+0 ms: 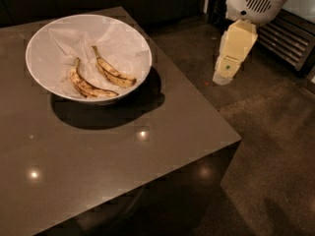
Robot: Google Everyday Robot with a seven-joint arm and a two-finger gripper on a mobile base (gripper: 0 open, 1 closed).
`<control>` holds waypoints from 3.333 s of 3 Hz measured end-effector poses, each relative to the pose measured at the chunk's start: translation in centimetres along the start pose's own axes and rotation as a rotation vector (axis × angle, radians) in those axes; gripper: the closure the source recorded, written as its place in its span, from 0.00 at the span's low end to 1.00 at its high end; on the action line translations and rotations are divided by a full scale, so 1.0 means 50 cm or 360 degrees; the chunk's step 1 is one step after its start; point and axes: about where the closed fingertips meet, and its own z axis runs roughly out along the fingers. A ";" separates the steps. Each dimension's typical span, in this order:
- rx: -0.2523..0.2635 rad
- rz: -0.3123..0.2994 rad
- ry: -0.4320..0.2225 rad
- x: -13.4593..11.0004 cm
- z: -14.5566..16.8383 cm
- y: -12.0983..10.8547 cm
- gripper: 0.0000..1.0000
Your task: Pick banana from white bowl
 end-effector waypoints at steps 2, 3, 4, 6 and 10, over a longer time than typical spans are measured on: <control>0.0023 -0.0170 0.0028 -0.106 0.034 0.001 0.00; -0.0051 -0.0349 0.0021 -0.186 0.056 0.015 0.00; -0.0019 -0.0348 -0.0011 -0.199 0.057 0.008 0.00; 0.0044 -0.0436 -0.0029 -0.326 0.109 -0.021 0.00; -0.0044 -0.0335 -0.0129 -0.387 0.169 0.006 0.00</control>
Offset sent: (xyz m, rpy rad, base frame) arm 0.0283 0.1007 -0.0087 -0.1120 0.0403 0.2218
